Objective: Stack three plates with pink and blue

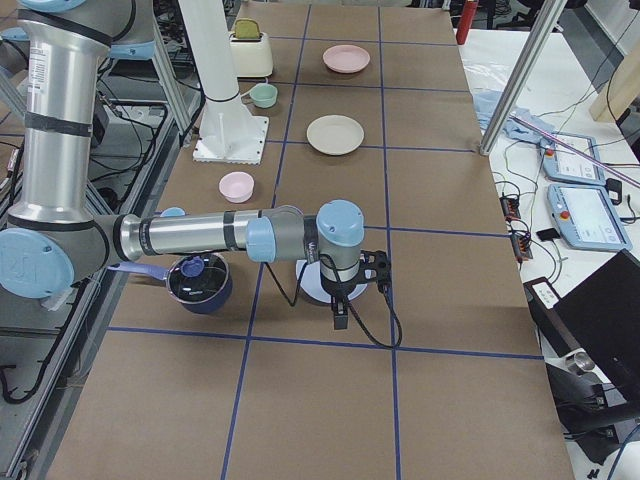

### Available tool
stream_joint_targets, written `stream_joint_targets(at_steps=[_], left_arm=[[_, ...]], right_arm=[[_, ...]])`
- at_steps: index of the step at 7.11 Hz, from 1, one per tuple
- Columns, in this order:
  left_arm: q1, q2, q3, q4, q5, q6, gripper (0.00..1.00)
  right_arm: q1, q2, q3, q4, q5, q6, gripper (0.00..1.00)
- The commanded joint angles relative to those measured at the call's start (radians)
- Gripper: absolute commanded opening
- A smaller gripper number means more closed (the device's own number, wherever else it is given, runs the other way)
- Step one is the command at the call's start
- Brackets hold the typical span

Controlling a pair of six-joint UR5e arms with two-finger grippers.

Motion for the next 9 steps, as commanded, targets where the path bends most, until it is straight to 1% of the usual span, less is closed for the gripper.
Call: stream_joint_targets(at_steps=[1, 2, 3, 4, 5, 6, 7, 8, 9], left_arm=[[0.005, 0.003, 0.003, -0.167, 0.004, -0.002, 1.0], [0.014, -0.007, 0.006, -0.27, 0.003, -0.008, 1.0], [0.026, -0.016, 0.01, -0.433, 0.004, -0.013, 1.0], [0.029, -0.017, 0.018, -0.508, -0.003, -0.014, 1.0], [0.053, -0.018, 0.021, -0.542, -0.006, -0.032, 1.0], [0.083, -0.003, 0.044, -0.658, -0.025, -0.075, 1.0], [0.185, 0.052, 0.07, -0.755, -0.025, -0.153, 1.0], [0.245, 0.065, 0.088, -0.812, -0.014, -0.274, 1.0], [0.293, 0.095, 0.146, -0.884, 0.057, -0.32, 1.0]], right_arm=[[-0.001, 0.0, -0.003, 0.076, -0.001, 0.003, 1.0], [-0.005, 0.0, -0.005, 0.114, -0.001, 0.009, 1.0], [-0.026, 0.0, -0.005, 0.118, 0.001, 0.011, 1.0], [-0.055, 0.0, -0.005, 0.133, -0.002, 0.046, 1.0], [-0.081, 0.0, -0.006, 0.189, -0.004, 0.137, 1.0], [-0.103, -0.002, -0.006, 0.232, -0.007, 0.203, 1.0], [-0.112, -0.005, -0.006, 0.236, -0.006, 0.211, 1.0], [-0.113, -0.009, -0.006, 0.237, -0.006, 0.212, 1.0], [-0.113, -0.011, -0.006, 0.237, -0.006, 0.212, 1.0]])
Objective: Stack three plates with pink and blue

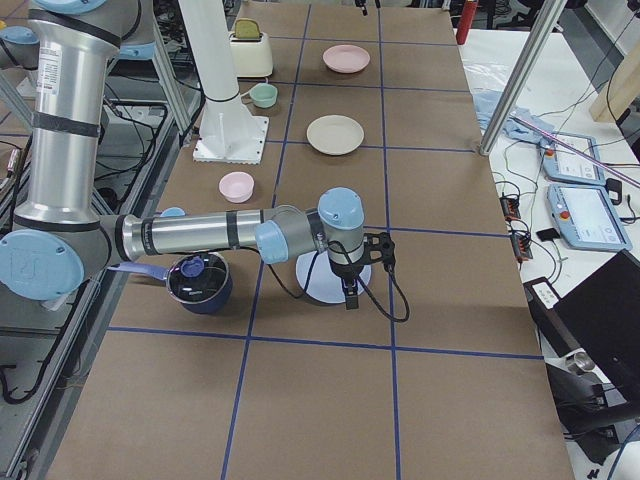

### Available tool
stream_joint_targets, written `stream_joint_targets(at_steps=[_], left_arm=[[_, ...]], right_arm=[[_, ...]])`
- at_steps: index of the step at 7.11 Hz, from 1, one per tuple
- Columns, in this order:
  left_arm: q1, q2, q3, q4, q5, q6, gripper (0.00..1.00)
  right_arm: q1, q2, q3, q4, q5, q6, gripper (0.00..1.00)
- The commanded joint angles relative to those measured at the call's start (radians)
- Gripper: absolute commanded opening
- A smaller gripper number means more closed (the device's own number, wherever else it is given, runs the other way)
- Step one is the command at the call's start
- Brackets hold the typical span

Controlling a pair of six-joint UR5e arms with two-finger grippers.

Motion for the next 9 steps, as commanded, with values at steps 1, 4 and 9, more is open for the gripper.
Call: stream_joint_targets(at_steps=[1, 4, 9], left_arm=[[0.107, 0.066, 0.099, -0.205, 0.147, -0.186, 1.0], [0.311, 0.082, 0.178, -0.359, 0.376, -0.487, 0.97], [0.376, 0.082, 0.221, -0.367, 0.436, -0.529, 0.29]], right_arm=[[-0.002, -0.004, 0.0, 0.003, 0.0, 0.003, 1.0], [-0.002, -0.006, 0.002, 0.004, -0.001, 0.003, 1.0], [-0.002, -0.006, 0.002, 0.004, -0.001, 0.001, 1.0]])
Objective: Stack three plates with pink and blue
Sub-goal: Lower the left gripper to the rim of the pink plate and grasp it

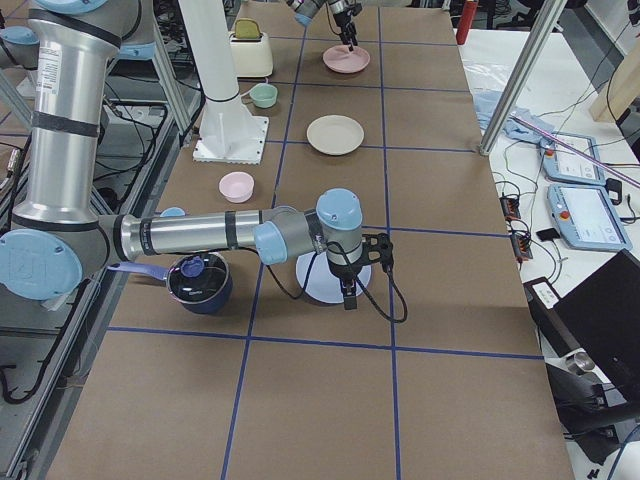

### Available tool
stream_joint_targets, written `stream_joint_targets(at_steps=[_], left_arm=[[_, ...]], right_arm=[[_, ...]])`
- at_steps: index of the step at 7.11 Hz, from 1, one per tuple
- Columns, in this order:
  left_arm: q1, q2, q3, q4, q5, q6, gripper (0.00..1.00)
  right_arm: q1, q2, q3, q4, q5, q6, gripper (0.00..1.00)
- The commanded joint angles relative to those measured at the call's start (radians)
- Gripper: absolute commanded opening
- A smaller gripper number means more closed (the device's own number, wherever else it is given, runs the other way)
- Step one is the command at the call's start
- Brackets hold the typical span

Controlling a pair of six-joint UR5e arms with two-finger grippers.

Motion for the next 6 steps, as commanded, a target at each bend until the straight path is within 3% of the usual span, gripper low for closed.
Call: stream_joint_targets(at_steps=[1, 4, 6], left_arm=[[0.002, -0.001, 0.005, -0.001, 0.001, 0.002, 0.0], [0.0, -0.006, -0.044, 0.005, -0.015, 0.005, 0.0], [-0.003, -0.037, -0.168, 0.124, -0.157, 0.005, 0.0]], right_arm=[[0.0, 0.0, 0.0, 0.0, 0.0, -0.001, 1.0], [0.0, 0.0, 0.0, 0.0, 0.0, 0.0, 1.0], [0.0, 0.0, 0.0, 0.0, 0.0, -0.001, 1.0]])
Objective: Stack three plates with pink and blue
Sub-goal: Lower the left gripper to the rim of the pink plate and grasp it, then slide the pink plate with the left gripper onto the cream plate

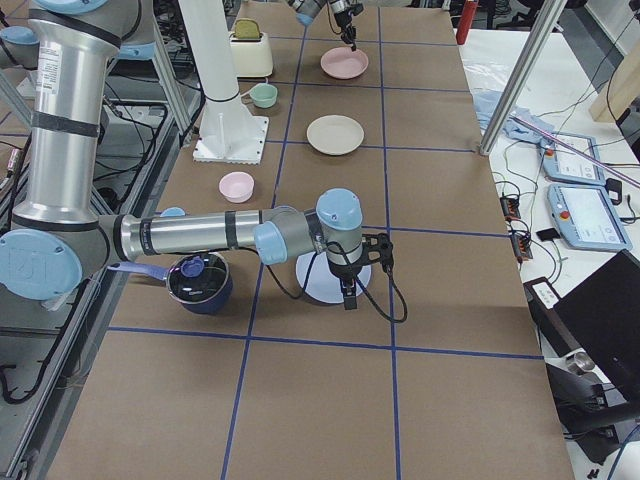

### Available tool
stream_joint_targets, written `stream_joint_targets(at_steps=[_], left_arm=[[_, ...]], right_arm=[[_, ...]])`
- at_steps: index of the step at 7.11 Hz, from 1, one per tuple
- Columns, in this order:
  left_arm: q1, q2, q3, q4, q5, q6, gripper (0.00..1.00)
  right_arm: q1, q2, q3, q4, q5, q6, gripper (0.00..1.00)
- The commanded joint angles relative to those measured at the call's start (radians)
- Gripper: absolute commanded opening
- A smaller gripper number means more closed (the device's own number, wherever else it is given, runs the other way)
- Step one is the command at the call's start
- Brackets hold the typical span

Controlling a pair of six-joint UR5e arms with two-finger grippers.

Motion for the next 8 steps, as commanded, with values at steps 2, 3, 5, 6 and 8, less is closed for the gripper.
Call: stream_joint_targets(at_steps=[2, 3, 5, 6, 8], left_arm=[[-0.002, -0.109, -0.298, 0.398, -0.079, -0.012, 0.0], [0.006, -0.156, -0.41, 0.56, -0.079, -0.015, 0.0], [0.164, -0.316, -0.448, 0.672, -0.009, -0.15, 0.0], [0.27, -0.37, -0.442, 0.701, 0.067, -0.231, 0.0], [0.392, -0.471, -0.399, 0.761, 0.176, -0.307, 0.0]], right_arm=[[0.0, 0.0, 0.0, 0.0, 0.0, 0.001, 1.0], [0.0, 0.0, 0.0, 0.0, 0.002, 0.001, 1.0], [0.0, 0.0, 0.0, 0.0, 0.003, 0.001, 1.0], [0.0, 0.0, 0.0, 0.0, 0.002, 0.001, 1.0], [0.0, 0.002, 0.0, 0.0, 0.002, 0.002, 1.0]])
